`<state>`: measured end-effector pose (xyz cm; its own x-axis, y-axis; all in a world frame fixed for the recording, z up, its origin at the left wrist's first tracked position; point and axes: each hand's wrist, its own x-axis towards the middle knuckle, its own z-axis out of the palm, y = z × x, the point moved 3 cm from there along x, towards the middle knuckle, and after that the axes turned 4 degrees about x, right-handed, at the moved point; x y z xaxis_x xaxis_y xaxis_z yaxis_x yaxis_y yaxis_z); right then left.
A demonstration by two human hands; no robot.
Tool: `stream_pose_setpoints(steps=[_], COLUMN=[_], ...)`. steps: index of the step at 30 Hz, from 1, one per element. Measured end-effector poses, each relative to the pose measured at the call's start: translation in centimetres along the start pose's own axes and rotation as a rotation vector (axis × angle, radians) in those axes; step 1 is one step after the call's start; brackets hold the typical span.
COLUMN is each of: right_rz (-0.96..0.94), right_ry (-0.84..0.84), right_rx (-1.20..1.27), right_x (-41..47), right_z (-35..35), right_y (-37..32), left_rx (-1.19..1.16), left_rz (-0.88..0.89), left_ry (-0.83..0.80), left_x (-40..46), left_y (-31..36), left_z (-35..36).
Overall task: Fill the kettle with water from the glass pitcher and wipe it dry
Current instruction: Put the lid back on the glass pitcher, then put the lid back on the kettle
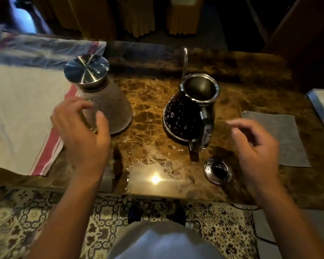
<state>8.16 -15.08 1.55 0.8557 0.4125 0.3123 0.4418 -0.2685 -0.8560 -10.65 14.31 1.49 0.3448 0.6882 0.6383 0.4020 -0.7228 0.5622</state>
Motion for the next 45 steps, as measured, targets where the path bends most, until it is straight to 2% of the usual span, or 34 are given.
stream_pose_setpoints(steps=[2,5,10,13,19,22,26,32,35,40,45], right_rz=[0.113,0.177,0.182,0.233,0.141,0.105,0.111,0.19,0.27,0.432,0.478], right_ry=[-0.027,-0.123,-0.271,-0.357,-0.395,-0.421,-0.451,-0.43,-0.419,-0.35,-0.183], right_rx=[-0.013,-0.115,-0.134,-0.097,-0.187,-0.23,-0.221,-0.142,-0.016,0.213,0.405], right_x=[-0.9,-2.4,-4.2,-5.0,-5.6,-5.5,-5.1,-5.0,-4.6,-3.1,-1.9], right_z=[-1.8,-3.5,-3.6,-3.1,-2.5,-2.4,-2.4,-2.7,-2.5,-2.1,-1.1], right_y=[3.1,6.6,8.3,8.8,10.3,10.4,10.4,10.3,10.0,8.4,6.1], left_rx=[-0.072,-0.218,-0.421,-0.49,-0.586,-0.597,-0.578,-0.536,-0.509,-0.551,-0.667], left_rz=[0.06,0.063,-0.145,-0.199,-0.168,-0.193,-0.134,-0.112,-0.106,-0.108,-0.144], left_ry=[-0.086,-0.224,-0.338,-0.374,-0.522,-0.522,-0.525,-0.444,-0.432,-0.495,-0.617], left_x=[-1.7,-4.5,-7.8,-8.8,-9.6,-9.9,-9.9,-8.8,-7.6,-5.7,-4.6], left_y=[2.8,6.7,12.1,14.0,15.8,16.0,15.8,14.4,12.3,9.9,8.9], left_z=[1.3,3.6,5.9,7.1,9.2,10.2,10.7,9.7,9.2,8.5,9.0])
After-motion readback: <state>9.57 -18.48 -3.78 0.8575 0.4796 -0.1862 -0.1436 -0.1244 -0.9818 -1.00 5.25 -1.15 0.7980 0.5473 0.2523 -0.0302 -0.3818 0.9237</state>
